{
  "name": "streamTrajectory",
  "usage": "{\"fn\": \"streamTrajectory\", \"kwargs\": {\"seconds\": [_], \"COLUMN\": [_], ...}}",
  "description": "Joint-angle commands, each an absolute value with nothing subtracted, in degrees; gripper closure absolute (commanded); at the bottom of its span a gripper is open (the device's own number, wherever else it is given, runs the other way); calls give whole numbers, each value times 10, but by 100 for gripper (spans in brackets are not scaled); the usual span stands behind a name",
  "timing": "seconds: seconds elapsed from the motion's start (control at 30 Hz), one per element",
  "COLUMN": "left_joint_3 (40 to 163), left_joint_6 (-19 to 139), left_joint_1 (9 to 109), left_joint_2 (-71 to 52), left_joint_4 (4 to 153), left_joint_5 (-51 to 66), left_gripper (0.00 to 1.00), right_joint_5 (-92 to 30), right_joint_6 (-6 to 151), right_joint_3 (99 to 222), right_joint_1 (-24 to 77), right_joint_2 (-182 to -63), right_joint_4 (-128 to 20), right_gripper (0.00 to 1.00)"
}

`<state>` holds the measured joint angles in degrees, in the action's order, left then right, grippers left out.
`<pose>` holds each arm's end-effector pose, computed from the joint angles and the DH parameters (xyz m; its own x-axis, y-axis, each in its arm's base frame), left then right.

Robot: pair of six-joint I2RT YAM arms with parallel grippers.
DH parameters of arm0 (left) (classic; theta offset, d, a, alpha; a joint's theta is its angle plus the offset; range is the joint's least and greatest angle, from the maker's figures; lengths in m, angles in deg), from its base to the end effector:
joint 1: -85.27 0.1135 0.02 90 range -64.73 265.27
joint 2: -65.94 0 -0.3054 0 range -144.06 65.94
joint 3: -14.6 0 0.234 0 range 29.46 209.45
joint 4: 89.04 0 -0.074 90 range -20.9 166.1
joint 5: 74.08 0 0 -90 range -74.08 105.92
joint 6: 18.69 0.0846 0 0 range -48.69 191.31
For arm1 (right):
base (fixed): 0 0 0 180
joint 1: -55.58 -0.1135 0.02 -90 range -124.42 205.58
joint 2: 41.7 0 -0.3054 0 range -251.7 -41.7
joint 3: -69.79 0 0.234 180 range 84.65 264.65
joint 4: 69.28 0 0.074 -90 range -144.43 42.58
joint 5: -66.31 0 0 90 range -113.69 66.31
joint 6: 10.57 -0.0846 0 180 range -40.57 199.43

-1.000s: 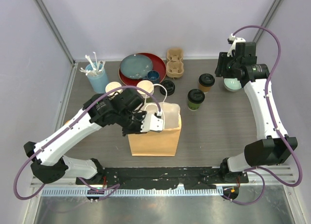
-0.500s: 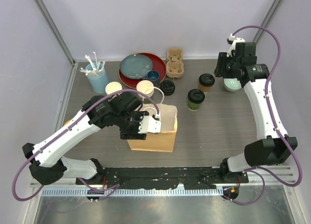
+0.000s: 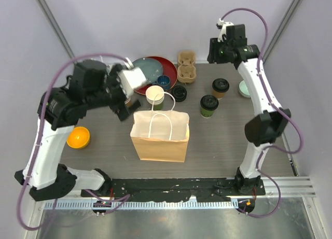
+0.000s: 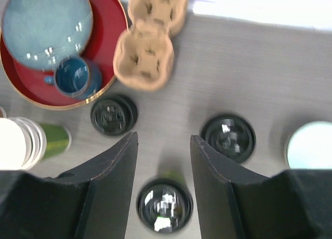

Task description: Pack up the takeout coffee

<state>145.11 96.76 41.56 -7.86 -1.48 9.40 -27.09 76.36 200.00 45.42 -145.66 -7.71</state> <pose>0.1318 -0.1393 0.5101 -0.0575 0.6456 -0.7615 0.8615 0.4176 0.2890 0.4252 0.0813 0.4218 -0.5802 -0.0497 -0.8129 -0.1929 0.9781 0.0779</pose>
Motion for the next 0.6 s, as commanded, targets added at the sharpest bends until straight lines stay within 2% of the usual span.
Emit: {"fn": "streamTrajectory", "kwargs": {"seconds": [0.0,0.13,0.27,0.4,0.57], "left_joint_3": [1513,1490,1446,1410,1412], "left_joint_6": [870,827,802,811,819], "left_joint_1": [611,729,786,791,791], "left_joint_2": [-139,-186,-202,-207,-234], "left_joint_4": [-4,18,53,74,68], "left_joint_5": [82,20,-23,-17,-8], "left_gripper": [0,0,0,0,0], "right_joint_5": [-305,-381,-486,-535,-576], "right_joint_6": [810,883,1048,1148,1149], "right_joint_3": [2149,2262,2256,2263,2332], "right_joint_1": [442,434,432,430,432], "right_joint_2": [-1577,-1684,-1746,-1784,-1862], "right_joint_4": [-68,-88,-143,-196,-230], "right_gripper": [50,49,46,31,21]}}
